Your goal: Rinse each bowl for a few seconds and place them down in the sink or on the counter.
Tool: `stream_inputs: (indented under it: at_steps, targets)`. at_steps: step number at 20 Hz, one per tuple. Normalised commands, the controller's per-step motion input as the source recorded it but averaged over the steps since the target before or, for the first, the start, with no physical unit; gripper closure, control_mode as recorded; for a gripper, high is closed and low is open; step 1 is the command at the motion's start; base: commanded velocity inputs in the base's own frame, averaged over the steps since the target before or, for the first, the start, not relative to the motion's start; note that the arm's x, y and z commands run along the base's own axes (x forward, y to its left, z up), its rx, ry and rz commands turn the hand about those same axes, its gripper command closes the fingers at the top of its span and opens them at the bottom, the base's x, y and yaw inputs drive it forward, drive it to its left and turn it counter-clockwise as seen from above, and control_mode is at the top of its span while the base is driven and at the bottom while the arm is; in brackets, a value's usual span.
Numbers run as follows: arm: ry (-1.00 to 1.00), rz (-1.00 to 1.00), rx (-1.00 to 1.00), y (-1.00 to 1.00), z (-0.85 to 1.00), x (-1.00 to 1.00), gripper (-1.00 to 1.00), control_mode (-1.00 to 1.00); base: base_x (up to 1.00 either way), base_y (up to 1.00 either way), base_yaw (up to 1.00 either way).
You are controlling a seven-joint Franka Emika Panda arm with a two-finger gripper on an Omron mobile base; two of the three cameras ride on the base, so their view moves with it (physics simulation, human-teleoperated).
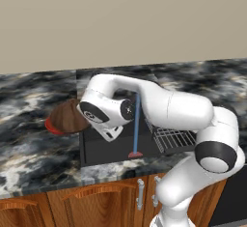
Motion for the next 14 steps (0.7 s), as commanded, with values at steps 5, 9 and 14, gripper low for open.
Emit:
stream_inputs:
  at_steps: [5,9,14]
  targets:
    - [0.11,-0.10,-0.03,-0.32,0.13,0.00,1.00,-1.00,0.00,0.00,0.00]
    - [0.11,-0.11,-0.04,-0.31,0.13,0.00,1.00,-1.00,0.00,0.00,0.00]
    - [0.13,-0.14,-0.05,-0.24,0.13,0.02,1.00,-1.00,0.00,0.00,0.00]
